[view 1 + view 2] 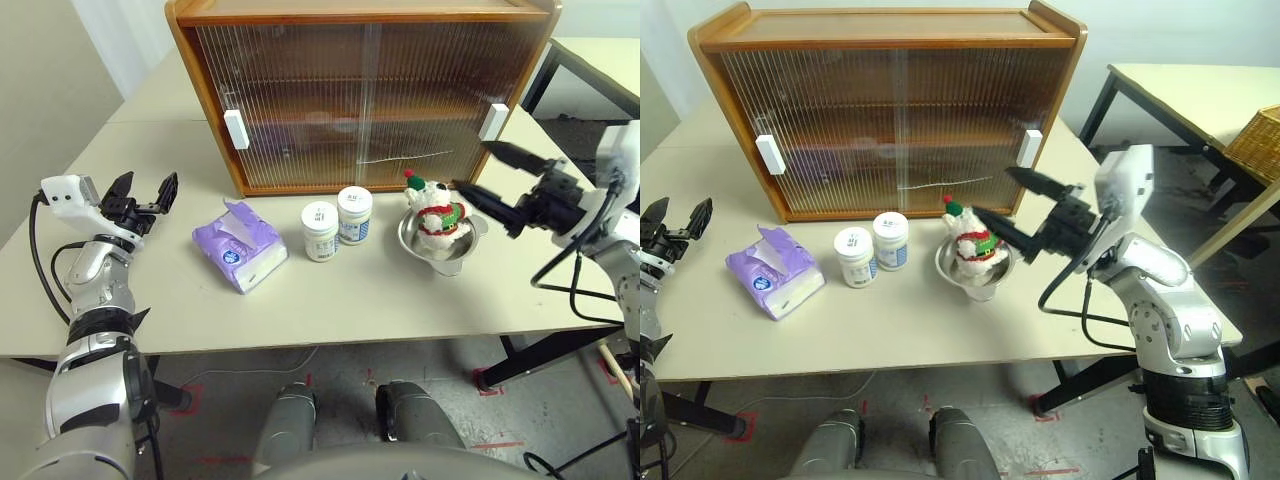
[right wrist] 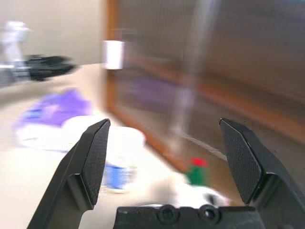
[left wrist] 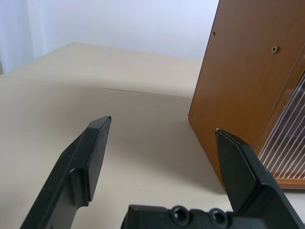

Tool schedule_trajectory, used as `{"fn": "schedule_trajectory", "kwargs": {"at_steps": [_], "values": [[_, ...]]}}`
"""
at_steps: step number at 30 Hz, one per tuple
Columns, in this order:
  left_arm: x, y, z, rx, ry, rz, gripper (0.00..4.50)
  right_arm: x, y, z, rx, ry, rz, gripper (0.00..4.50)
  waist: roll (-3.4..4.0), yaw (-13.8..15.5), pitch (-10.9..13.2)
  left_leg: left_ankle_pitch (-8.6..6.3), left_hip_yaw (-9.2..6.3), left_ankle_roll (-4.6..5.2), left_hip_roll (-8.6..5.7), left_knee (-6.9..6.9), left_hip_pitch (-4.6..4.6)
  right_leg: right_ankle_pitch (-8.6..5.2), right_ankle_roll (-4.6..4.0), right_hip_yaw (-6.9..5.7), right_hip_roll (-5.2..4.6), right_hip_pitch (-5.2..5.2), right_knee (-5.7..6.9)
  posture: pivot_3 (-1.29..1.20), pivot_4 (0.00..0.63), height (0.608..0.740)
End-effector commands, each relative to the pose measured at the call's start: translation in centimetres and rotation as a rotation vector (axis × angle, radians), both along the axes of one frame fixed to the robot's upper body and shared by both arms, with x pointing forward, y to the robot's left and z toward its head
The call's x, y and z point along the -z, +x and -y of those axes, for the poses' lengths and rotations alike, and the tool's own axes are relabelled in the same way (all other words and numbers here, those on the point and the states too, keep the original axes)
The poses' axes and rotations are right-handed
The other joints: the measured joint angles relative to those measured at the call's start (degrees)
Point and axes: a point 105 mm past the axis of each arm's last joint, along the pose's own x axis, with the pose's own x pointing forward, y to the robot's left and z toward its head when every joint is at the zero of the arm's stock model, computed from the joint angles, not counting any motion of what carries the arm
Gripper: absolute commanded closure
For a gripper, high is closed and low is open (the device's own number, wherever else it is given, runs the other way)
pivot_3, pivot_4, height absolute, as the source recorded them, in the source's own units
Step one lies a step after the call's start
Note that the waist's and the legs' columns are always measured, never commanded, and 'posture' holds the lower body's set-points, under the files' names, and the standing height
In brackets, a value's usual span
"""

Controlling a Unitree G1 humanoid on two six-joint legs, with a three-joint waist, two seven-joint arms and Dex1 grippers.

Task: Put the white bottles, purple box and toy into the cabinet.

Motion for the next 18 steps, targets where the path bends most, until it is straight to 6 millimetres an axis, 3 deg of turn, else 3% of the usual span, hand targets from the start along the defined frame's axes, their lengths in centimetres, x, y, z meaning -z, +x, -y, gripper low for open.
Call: {"fn": "schedule_trajectory", "kwargs": {"at_steps": [1,5,9,18], "values": [[0.5,-0.4,-0.4,-0.007,0.008,-0.02,0.02,0.3,-1.2,-1.8,-0.112,-0.017,-0.047,0.0,-0.01,0.1,0.0,0.0,0.0,-0.01,0.0,0.0,-0.01,0.0,0.0,0.0,0.0,0.0,0.0,0.06,0.05,0.74],[0.3,-0.6,-0.4,-0.002,0.006,-0.008,0.02,0.6,-1.1,-2.5,-0.135,-0.016,-0.046,0.0,-0.06,0.3,0.0,-0.02,0.0,-0.03,0.0,0.0,0.0,0.0,0.0,-0.01,0.03,-0.01,0.0,0.08,0.051,0.74],[-0.1,-0.7,0.7,0.078,0.045,0.005,0.02,0.9,0.0,-2.1,-0.094,0.001,-0.042,0.0,-0.09,0.6,-0.1,-0.1,-0.01,-0.17,0.0,0.0,0.0,0.0,0.0,-0.01,0.03,-0.02,0.0,0.11,0.056,0.74],[-5.2,-0.9,2.1,0.113,0.047,0.142,0.02,1.8,1.5,-1.8,-0.059,0.0,-0.033,0.0,-0.1,1.7,-0.1,-0.26,0.0,-0.45,0.0,-0.01,-0.04,-0.01,-0.01,-0.01,0.06,-0.08,0.0,0.13,0.062,0.74]]}}
